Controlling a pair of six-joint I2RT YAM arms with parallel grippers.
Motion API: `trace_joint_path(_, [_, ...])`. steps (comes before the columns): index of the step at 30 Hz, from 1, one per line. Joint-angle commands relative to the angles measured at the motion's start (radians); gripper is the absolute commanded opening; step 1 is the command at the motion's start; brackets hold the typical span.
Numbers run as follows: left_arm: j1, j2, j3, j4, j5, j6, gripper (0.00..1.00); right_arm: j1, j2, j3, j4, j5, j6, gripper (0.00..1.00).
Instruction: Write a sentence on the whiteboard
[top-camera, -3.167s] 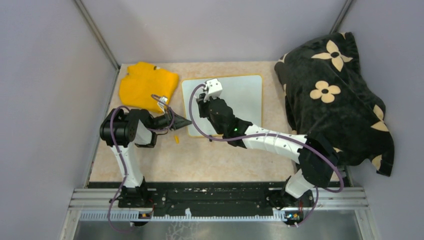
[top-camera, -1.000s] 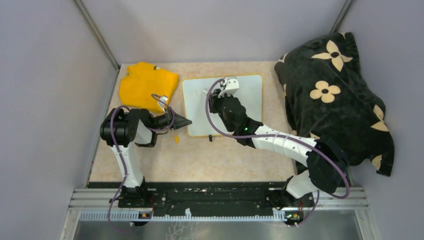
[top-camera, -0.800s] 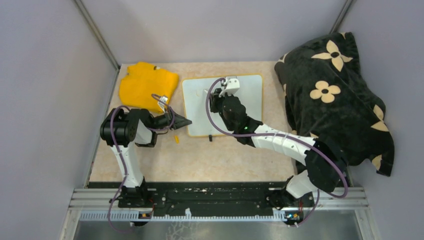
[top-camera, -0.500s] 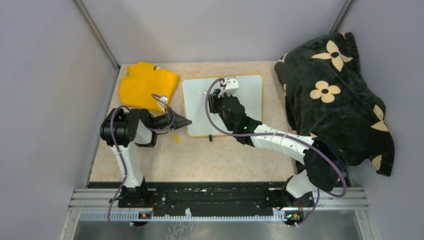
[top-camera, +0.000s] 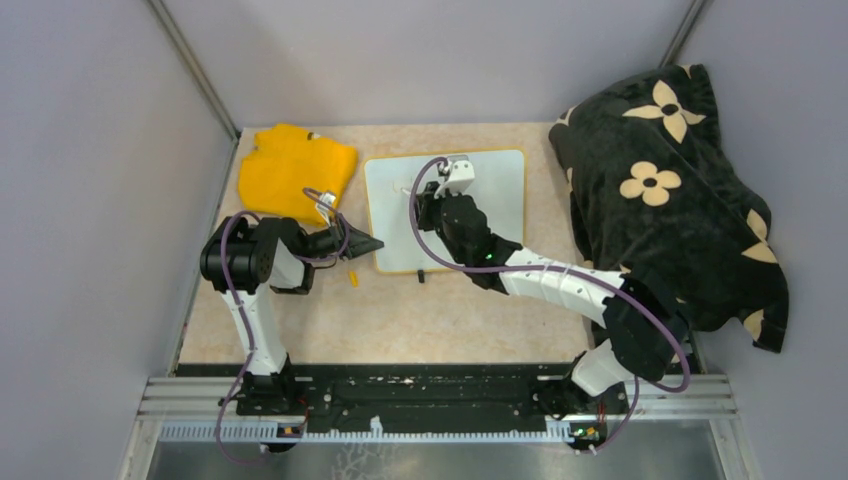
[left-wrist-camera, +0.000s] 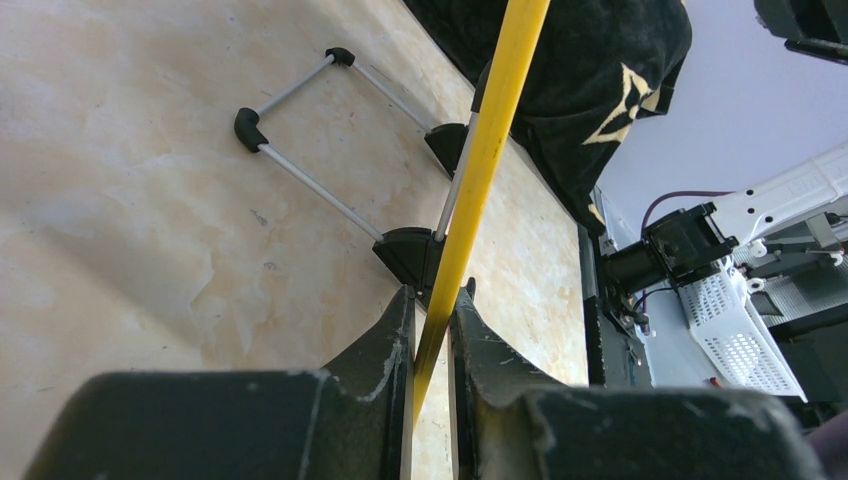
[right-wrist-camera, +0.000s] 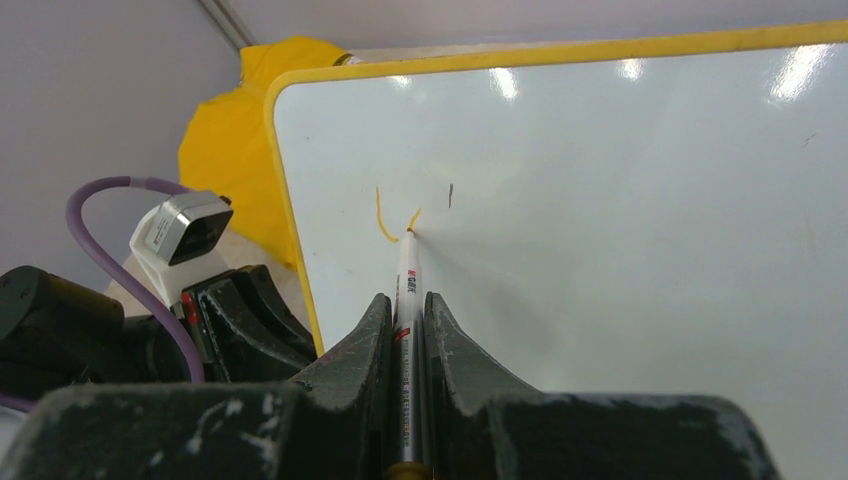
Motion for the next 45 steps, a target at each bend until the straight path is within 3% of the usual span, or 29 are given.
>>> trace_joint_path(1, [-0.003,0.030,0.002,0.243,-0.010,0.001,0.00,-0.003,-0.001,-0.026,0.009,-0.028,0.036,0.00])
trace_joint_path(18, [-0.003,0.032,0.004,0.243,-0.009,-0.002,0.00,0.032,0.010,-0.049,-0.027,-0.103,0.055,0.00])
trace_joint_path(30, [-0.003,0.031,0.002,0.242,-0.010,0.001,0.00,0.010,-0.181,-0.069,-0.038,-0.017,-0.009,0.00])
trace_joint_path(45, [-0.003,0.033,0.002,0.244,-0.011,0.000,0.00,-0.020,-0.106,-0.009,-0.018,-0.043,-0.023,0.00])
